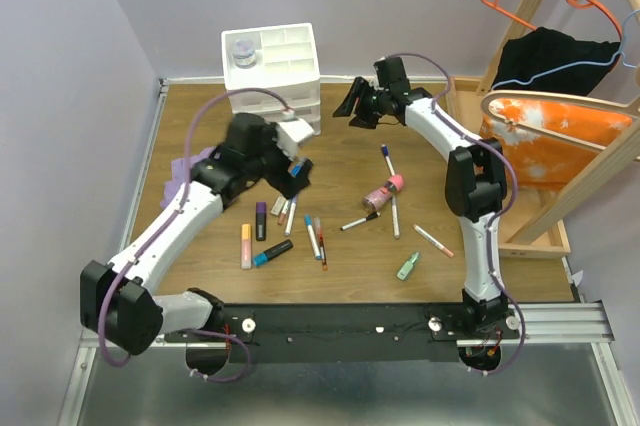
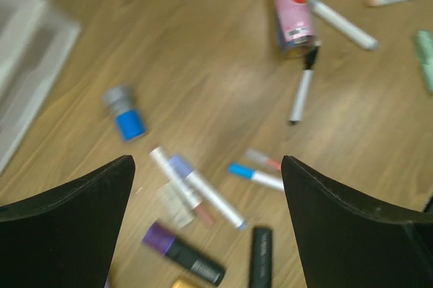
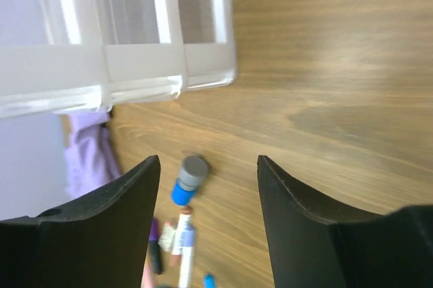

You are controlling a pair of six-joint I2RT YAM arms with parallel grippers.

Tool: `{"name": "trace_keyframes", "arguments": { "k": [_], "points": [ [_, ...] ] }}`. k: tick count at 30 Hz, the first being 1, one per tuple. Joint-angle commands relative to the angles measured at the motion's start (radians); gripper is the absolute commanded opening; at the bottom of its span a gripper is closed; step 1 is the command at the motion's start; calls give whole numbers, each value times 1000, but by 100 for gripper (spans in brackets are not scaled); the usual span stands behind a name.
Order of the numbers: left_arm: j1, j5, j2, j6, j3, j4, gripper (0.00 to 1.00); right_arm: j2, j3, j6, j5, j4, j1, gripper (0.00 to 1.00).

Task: Sort the stationery into containers
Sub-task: Move the stationery to the center of the board, then pick up the stationery from the center of the board.

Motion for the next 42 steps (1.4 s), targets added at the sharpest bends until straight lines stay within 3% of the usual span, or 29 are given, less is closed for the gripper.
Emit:
{"name": "trace_keyframes", "arguments": {
  "k": [1, 3, 4, 8, 13, 19, 24, 32, 35, 42],
  "points": [
    [-200, 13, 78, -16, -24, 156, 98, -147, 56, -294, 236, -255, -40, 69],
    [-216, 16, 85, -137, -58, 226, 98, -238, -18, -351, 241, -367, -66, 69],
    [-219, 16, 85, -180, -73, 310, 98, -280, -141, -395, 270, -397, -70, 69],
    [-334, -97, 153, -325, -95, 455, 98, -501, -432, -417, 348, -423, -89, 72],
    [-535, -414, 364, -424, 62, 422, 98, -716, -538, -423, 413, -500, -97, 73],
    [-593, -472, 628, -696, 314, 259, 96, -833, -601, -481, 413, -527, -99, 73],
    [-624, -391, 693, -776, 316, 290, 95, -951, -529, -500, 370, -443, -100, 72],
    [-673, -432, 785, -759, 374, 288, 92, -1019, -518, -408, 250, -310, -100, 72],
    [-696, -510, 820, -683, 407, 288, 91, -1045, -550, -389, 240, -265, -100, 72],
    [-665, -541, 910, -601, 474, 267, 88, -1077, -593, -350, 203, -225, -100, 72]
  ]
}}
